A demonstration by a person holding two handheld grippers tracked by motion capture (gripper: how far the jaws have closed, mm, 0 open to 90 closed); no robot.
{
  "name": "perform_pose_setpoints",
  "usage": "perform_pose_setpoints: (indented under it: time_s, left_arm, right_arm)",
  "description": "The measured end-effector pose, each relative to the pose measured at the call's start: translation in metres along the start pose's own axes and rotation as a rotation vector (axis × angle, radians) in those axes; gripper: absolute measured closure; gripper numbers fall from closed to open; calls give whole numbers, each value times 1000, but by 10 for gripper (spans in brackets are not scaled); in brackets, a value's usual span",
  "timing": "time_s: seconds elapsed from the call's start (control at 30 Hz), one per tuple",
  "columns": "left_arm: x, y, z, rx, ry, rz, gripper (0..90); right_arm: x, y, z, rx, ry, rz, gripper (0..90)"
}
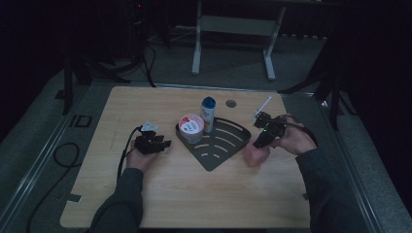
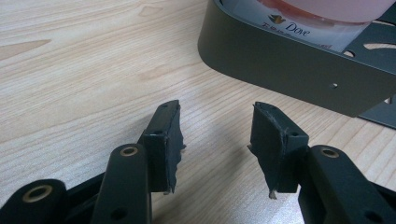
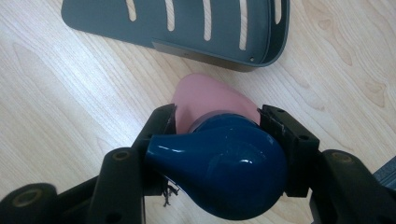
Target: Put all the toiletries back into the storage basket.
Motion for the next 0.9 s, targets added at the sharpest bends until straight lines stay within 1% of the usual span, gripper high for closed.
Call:
perform_pose_setpoints:
  time_s: [0.17, 0.47, 0.6, 0.9]
  left_arm:
    - [0, 0, 0, 0, 0, 1, 525]
    - [0, 0, 0, -1, 1, 2, 526]
    - [0, 0, 0, -1, 0, 1, 526]
    - [0, 0, 0, 0, 0, 2, 526]
  right_arm:
    - [0, 1, -3, -10, 2, 3, 470]
    - [0, 3, -9, -8, 2, -1, 470]
    - [0, 5, -13, -14, -7, -10, 470]
    - [2, 11, -19, -8, -5, -13, 470]
Point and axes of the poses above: each handheld gripper's, and its own axes: z roughly forward along the jaws, y roughly out of its top, x roughly to its left, the point moved 4 cm from there along z, roughly forward along the jaws, and after that the axes turned 8 degrees about z, right-handed, at the moved point
